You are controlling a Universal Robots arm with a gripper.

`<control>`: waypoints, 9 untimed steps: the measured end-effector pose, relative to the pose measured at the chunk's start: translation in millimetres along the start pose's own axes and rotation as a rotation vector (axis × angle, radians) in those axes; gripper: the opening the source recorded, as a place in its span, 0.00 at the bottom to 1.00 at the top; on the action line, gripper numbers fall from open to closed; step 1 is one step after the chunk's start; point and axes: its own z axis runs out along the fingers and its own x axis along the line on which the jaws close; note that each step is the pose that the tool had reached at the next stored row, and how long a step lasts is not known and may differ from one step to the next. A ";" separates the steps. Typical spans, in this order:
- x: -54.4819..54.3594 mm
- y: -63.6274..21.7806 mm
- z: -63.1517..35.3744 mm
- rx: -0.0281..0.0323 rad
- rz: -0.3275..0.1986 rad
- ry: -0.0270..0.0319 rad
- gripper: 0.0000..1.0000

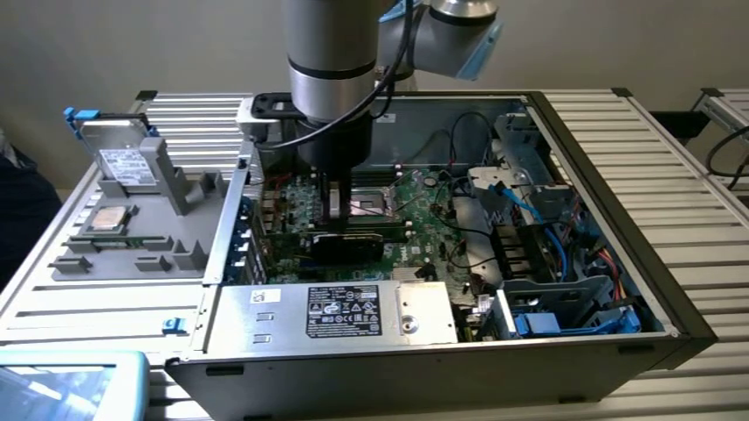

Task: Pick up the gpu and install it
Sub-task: 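Press down on the gpu until it lock into place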

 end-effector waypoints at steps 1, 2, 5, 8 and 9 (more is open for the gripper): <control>0.2 -0.1 1.6 -0.0014 0.000 0.0001 0.12; 0.4 -0.1 3.5 -0.0033 0.000 0.0001 0.12; 0.6 -0.2 8.1 -0.0063 0.000 0.0011 0.12; 0.6 -0.3 8.6 -0.0084 0.000 0.0006 0.12; 0.4 -0.2 5.3 -0.0086 0.000 -0.0014 0.12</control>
